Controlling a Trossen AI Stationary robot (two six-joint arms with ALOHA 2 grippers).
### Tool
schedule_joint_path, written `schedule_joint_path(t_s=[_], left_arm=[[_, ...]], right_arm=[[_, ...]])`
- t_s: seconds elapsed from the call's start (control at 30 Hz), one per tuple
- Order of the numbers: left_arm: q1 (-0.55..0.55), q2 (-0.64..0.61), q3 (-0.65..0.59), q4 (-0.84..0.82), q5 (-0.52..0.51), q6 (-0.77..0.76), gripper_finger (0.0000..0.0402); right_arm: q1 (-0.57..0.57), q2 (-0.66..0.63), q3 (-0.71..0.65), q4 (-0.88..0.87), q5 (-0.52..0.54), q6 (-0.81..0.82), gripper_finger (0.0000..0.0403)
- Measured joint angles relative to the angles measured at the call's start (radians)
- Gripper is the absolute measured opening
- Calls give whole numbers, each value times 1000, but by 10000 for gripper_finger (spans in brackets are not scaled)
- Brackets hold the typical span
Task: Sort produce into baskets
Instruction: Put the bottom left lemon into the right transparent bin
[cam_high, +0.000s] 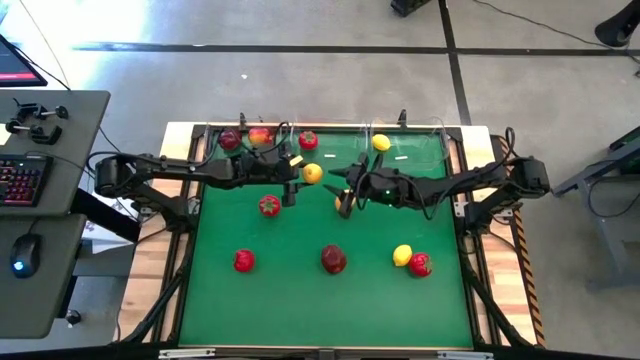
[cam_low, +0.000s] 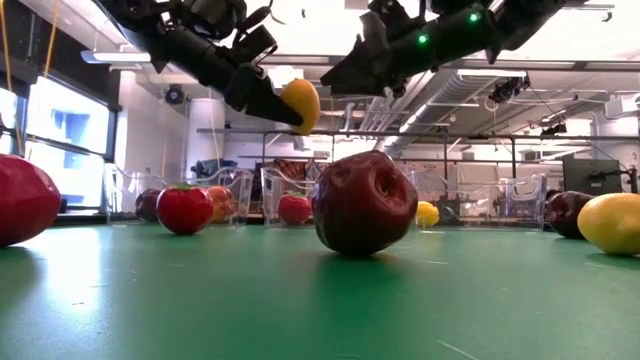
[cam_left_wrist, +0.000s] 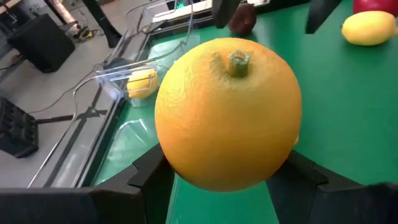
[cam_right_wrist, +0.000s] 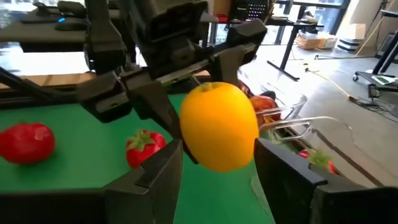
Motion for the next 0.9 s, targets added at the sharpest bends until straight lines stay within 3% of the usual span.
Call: schedule_joint_path(t_s=[0.2, 0.57, 0.73, 0.9], left_arm=[[0, 0, 0, 8, 3, -8, 195], [-26, 5, -1, -11, -24, -9, 195], [-26, 5, -1, -11, -30, -9, 195], [-26, 5, -1, -13, -31, -10, 195]], right_arm=[[0, 0, 9, -57, 1, -2, 181], [1, 0, 23, -85, 2, -62, 72], [2, 0, 23, -94, 32, -62, 89], [2, 0, 23, -96, 63, -8, 154]])
